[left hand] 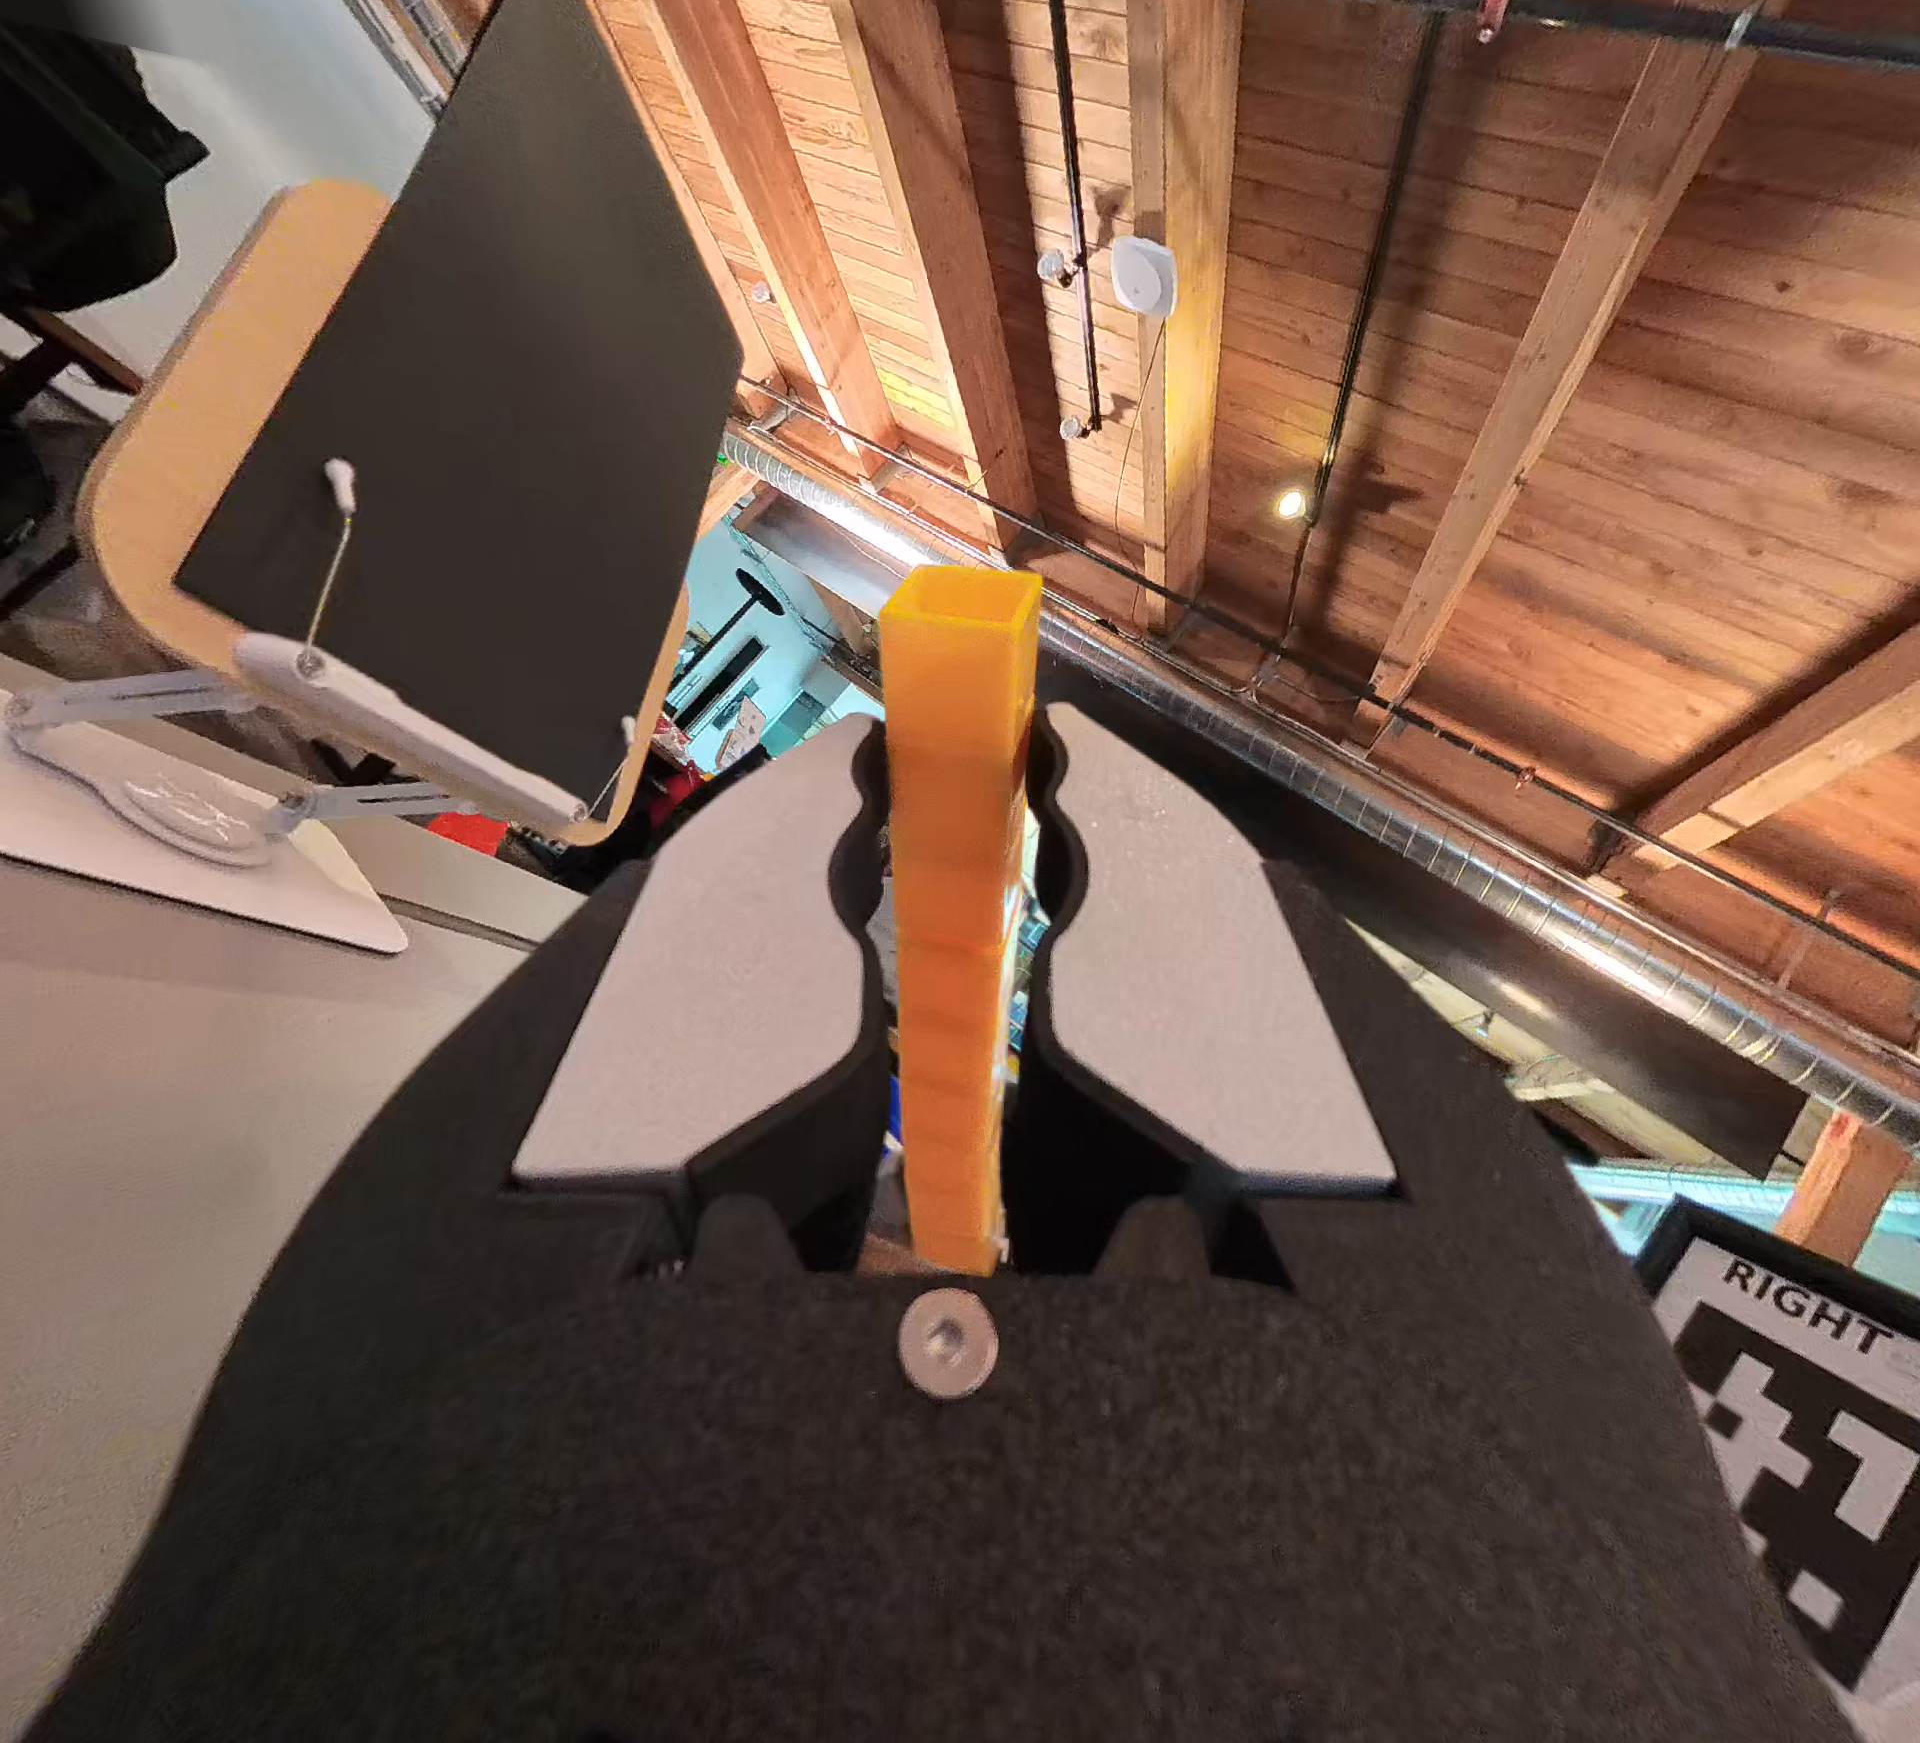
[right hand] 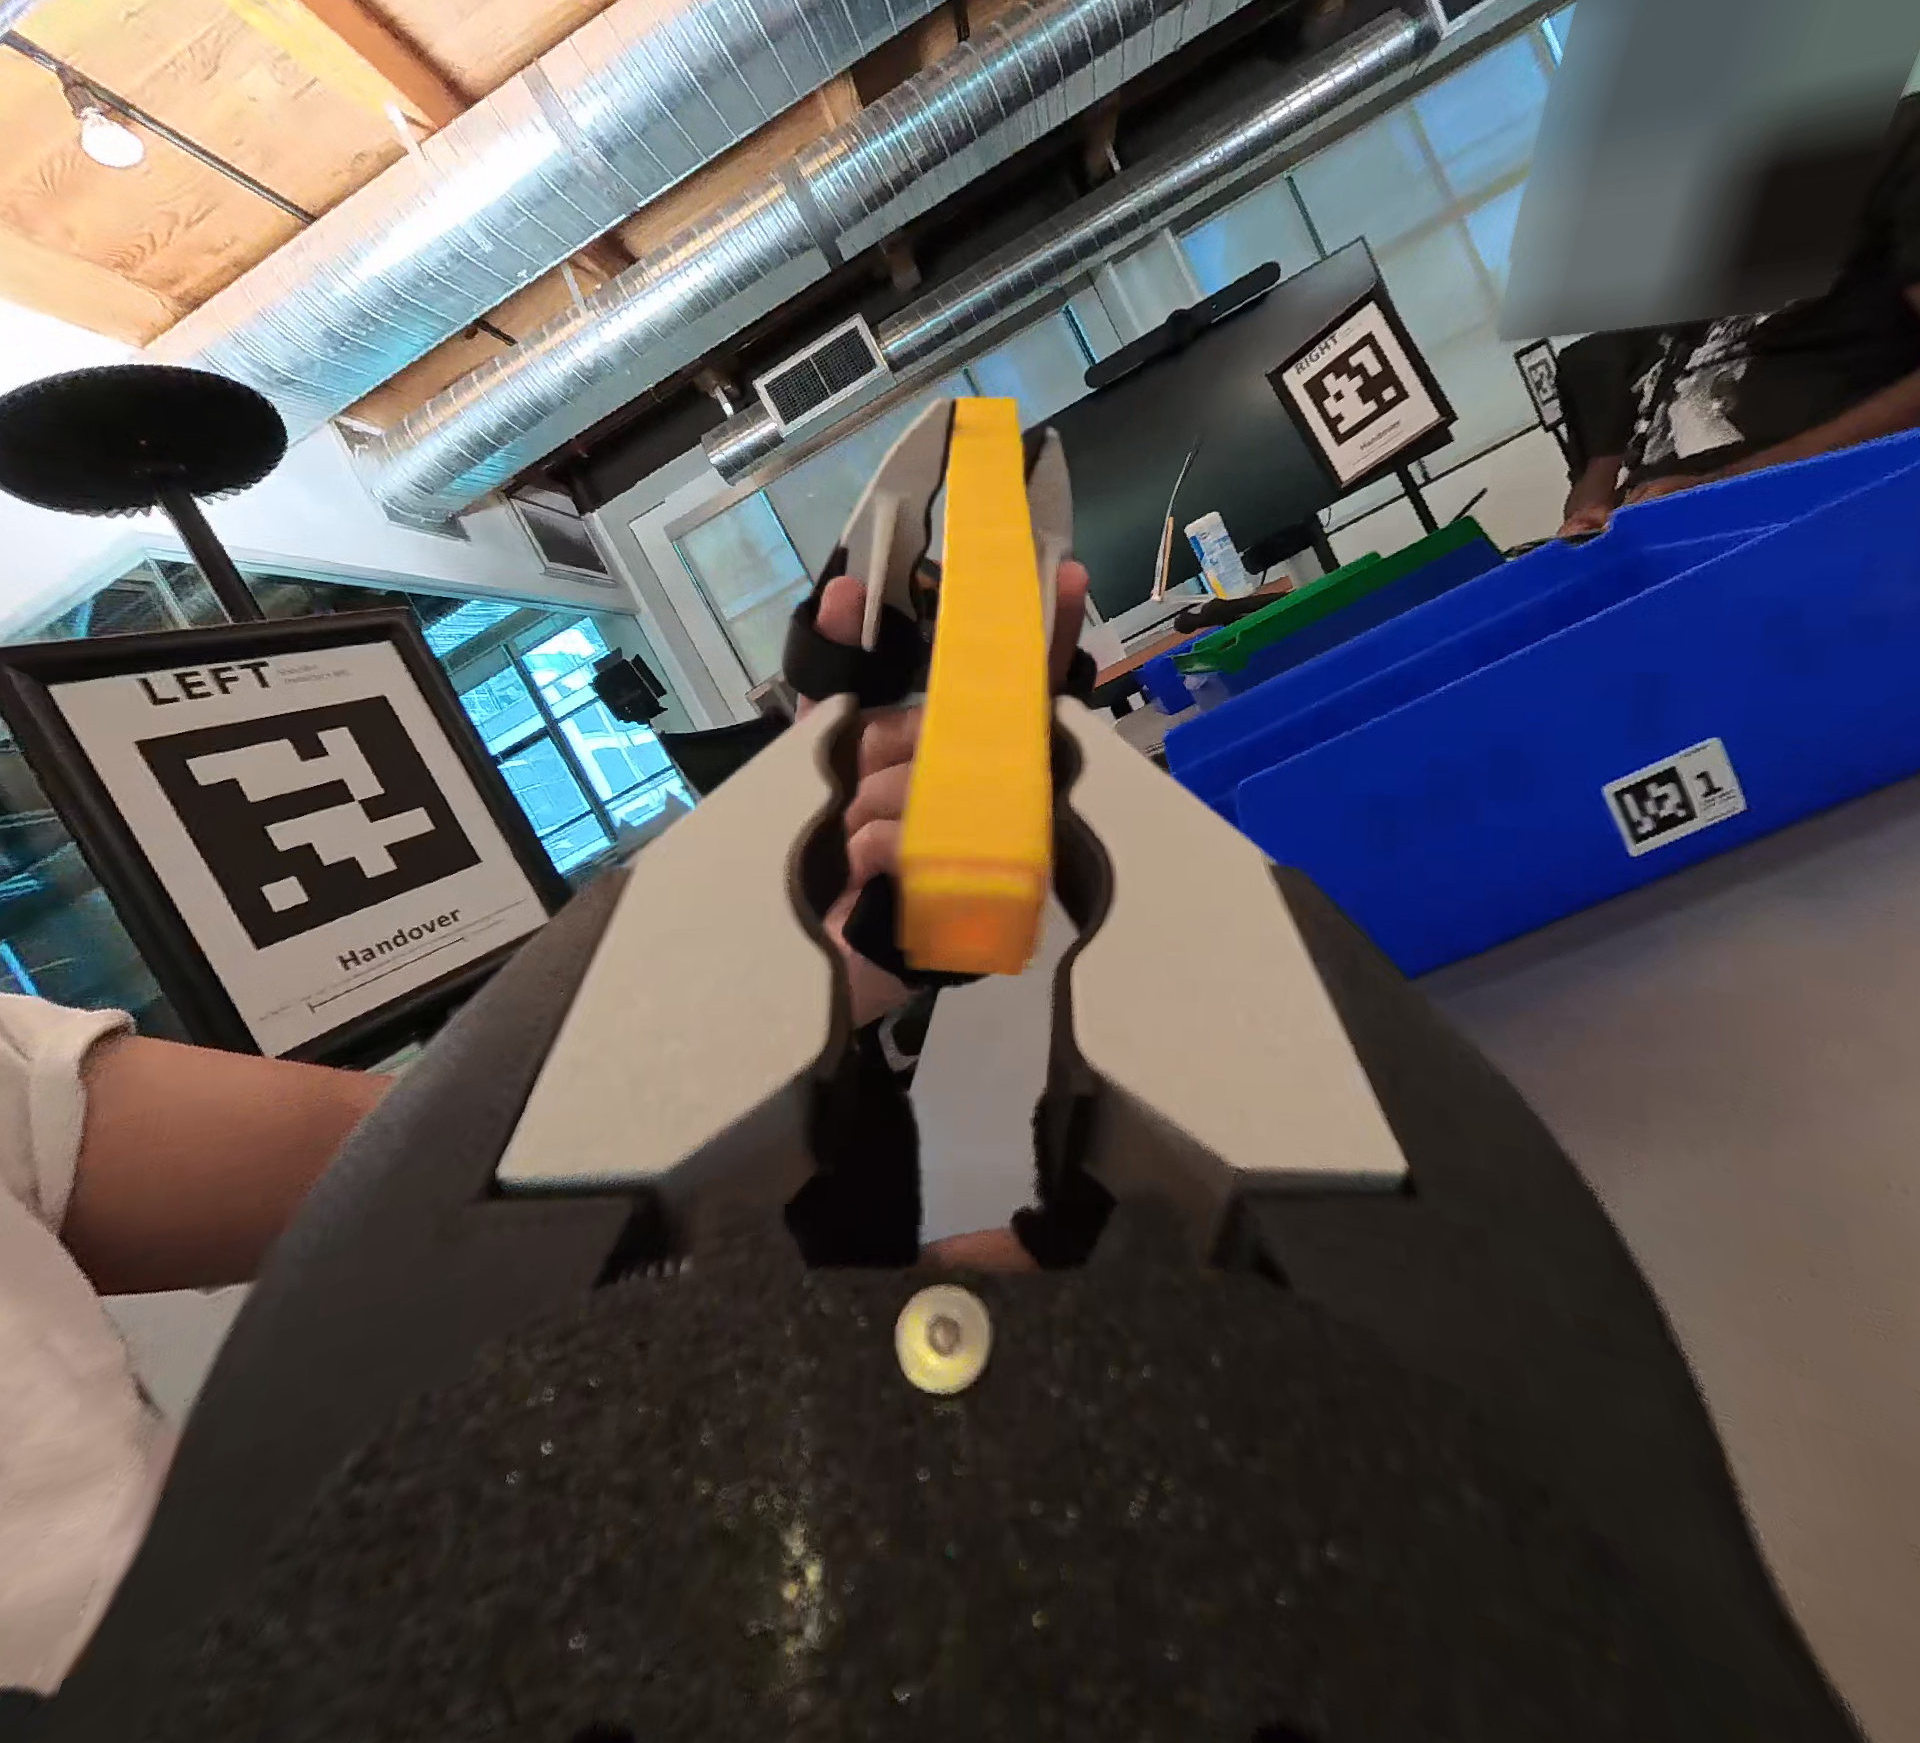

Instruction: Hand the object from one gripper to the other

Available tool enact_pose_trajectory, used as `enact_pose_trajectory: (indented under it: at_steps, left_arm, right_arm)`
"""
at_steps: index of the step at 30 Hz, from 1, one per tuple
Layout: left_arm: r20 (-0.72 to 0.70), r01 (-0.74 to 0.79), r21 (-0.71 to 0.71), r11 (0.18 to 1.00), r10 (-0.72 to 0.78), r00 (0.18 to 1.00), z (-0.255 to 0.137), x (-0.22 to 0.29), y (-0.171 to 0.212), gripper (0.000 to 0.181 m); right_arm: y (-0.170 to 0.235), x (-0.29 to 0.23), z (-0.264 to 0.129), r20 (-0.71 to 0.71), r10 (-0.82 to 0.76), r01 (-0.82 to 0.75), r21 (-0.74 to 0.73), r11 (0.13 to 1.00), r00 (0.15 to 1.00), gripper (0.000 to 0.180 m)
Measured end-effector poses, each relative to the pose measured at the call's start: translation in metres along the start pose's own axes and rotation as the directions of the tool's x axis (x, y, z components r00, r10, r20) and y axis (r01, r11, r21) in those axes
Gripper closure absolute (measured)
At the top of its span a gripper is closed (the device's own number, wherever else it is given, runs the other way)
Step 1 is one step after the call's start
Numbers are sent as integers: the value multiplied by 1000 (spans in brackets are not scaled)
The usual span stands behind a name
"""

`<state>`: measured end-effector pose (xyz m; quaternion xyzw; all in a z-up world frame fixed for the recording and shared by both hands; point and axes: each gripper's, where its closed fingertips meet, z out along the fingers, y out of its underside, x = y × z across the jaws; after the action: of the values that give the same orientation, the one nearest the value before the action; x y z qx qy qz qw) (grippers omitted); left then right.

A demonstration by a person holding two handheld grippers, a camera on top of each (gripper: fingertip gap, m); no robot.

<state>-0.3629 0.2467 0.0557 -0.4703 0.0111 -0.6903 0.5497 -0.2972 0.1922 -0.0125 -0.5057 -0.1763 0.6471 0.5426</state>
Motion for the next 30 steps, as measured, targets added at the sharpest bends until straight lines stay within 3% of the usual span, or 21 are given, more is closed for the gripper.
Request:
enact_pose_trajectory:
  at_steps: [2, 9, 11, 16, 19, 22, 24, 27, 30]
  left_arm:
    - [5, 16, 4, 1000, -16, 1000, -1, -2, 3, 156]
    - [33, -82, -95, 992, 85, 996, -2, -16, 11, 157]
    - [40, -165, -161, 973, 173, 984, -4, -27, 13, 144]
    - [120, -295, -380, 877, 363, 924, -14, -60, 27, 124]
    - [92, -395, -436, 808, 477, 874, -9, -53, 55, 118]
    - [117, -254, -325, 911, 305, 945, 7, -34, 80, 114]
    - [147, -104, -225, 969, 139, 979, 15, -26, 86, 133]
    - [107, 0, -186, 982, 21, 994, 22, -15, 97, 131]
    - [98, 11, -182, 983, 7, 995, 23, -13, 102, 131]
  right_arm:
    - [0, 4, -2, -25, -9, 9, -1, 1000, 1000, 157]
    - [-5, 21, -10, -49, 143, -146, -59, 988, 988, 158]
    - [-17, 29, -19, -82, 130, -134, -43, 990, 988, 158]
    - [-58, 49, -50, -130, 126, -120, 55, 991, 983, 158]
    - [-76, 54, -61, -63, 242, -226, 195, 954, 968, 158]
    - [-73, 49, -57, 20, 335, -328, 261, 908, 942, 158]
    - [-66, 41, -48, 67, 361, -365, 271, 891, 930, 158]
    - [-54, 30, -33, 101, 376, -389, 260, 884, 921, 158]
    - [-40, 23, -20, 120, 402, -419, 233, 877, 908, 158]
